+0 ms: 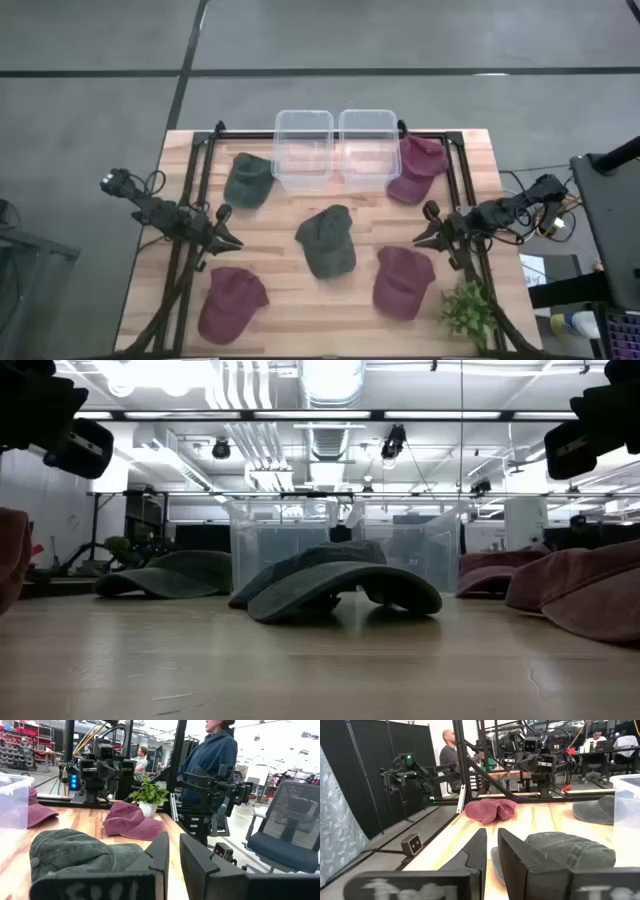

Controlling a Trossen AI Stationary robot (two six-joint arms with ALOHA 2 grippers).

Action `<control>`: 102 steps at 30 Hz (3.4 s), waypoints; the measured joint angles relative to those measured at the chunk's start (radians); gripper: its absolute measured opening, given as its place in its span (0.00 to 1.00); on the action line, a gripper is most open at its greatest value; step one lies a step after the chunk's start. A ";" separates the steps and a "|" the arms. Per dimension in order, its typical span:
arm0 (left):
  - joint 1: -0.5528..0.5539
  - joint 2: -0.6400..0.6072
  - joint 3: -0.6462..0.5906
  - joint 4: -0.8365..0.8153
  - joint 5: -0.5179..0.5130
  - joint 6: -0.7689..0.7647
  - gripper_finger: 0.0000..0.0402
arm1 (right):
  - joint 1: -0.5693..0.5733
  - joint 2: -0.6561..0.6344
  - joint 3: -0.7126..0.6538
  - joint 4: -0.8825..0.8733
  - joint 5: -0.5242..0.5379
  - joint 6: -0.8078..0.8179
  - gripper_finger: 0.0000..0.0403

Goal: Pick & Place hat

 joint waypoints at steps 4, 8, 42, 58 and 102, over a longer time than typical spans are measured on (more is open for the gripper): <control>0.000 0.000 0.000 0.000 0.000 0.000 0.10 | 0.000 0.000 0.000 0.000 0.000 0.000 0.11; 0.000 0.000 0.000 0.000 0.000 0.000 0.10 | 0.000 0.000 0.000 0.000 0.000 0.000 0.11; 0.000 0.000 0.000 0.000 0.000 0.000 0.10 | 0.000 0.000 0.000 0.000 0.000 0.000 0.11; 0.000 0.000 0.000 0.000 0.000 0.000 0.10 | 0.000 0.000 0.000 0.000 0.000 0.000 0.11; 0.000 0.000 0.000 0.004 -0.028 0.026 0.10 | 0.000 0.000 0.000 0.350 0.002 0.184 0.11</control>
